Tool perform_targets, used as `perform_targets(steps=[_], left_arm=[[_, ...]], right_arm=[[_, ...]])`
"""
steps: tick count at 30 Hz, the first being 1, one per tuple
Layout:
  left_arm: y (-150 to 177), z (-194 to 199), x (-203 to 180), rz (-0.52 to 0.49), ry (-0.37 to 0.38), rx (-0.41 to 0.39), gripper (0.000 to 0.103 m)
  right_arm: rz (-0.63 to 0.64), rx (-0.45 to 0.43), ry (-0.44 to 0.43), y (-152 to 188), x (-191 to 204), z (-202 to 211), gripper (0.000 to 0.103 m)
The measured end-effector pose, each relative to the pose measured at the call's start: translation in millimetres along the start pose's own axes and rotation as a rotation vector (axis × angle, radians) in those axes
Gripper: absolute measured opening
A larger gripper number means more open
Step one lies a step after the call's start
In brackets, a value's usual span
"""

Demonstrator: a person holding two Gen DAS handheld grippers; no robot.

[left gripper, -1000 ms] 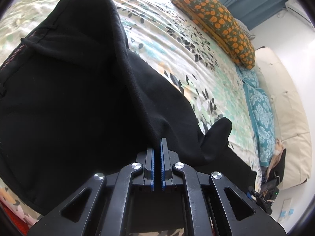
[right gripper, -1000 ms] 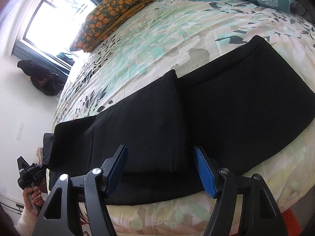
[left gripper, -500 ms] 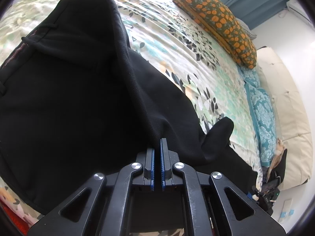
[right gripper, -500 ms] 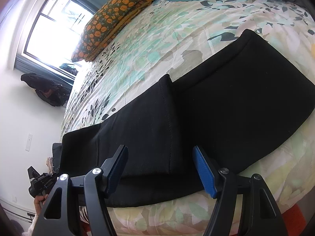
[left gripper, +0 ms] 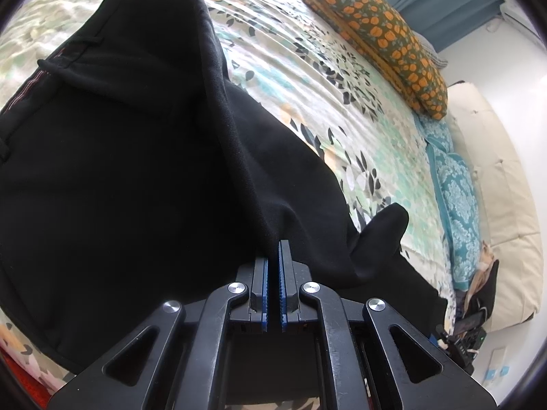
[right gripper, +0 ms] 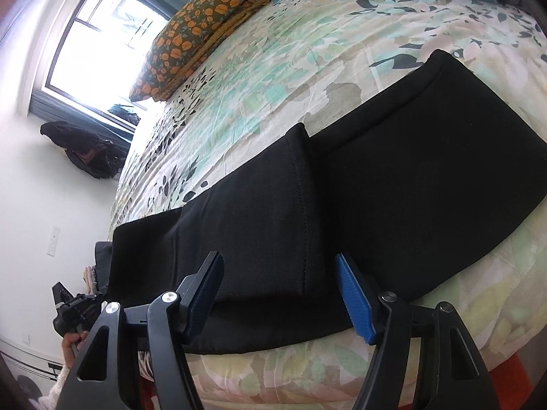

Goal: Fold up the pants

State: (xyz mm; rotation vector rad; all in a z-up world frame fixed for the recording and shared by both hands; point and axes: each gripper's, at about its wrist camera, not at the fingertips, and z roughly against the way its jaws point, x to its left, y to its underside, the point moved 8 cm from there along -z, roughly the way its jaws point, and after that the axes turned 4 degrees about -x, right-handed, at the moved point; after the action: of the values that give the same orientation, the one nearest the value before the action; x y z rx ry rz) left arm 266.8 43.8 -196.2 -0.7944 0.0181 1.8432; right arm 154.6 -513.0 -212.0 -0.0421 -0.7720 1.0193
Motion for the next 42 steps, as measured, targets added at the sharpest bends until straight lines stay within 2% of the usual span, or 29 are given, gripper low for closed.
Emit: perform_targets(steps=[3,4,6,7,8,15,42], left_arm=[[0,0,-1,0.000,0.000,0.000,0.003],[0,0,-1,0.000,-0.001,0.000,0.003],[0,0,0,0.001,-0.003,0.000,0.003],[0,0,0,0.001,-0.004,0.000,0.003],[0,1,0,0.000,-0.005,-0.001,0.003],[1,1,-1,0.000,-0.006,-0.001,0.003],[4,-4,0,0.007,-0.021,0.008,0.003]], right_arm=[[0.001,0.011,0.016,1,-3,-4,0.067],[0.007,0.016,0.028,1,-4,-4,0.064],[0.028,0.028,0.071,2,-8,-6,0.049],[0.026,0.032,0.078,3,-9,-7,0.029],[0.021,0.034,0.076,3,-11,-7,0.020],[0.032,-0.022,0.072,-4,-9,5,0.016],[0.024,-0.020,0.065,-4,-11,5,0.016]])
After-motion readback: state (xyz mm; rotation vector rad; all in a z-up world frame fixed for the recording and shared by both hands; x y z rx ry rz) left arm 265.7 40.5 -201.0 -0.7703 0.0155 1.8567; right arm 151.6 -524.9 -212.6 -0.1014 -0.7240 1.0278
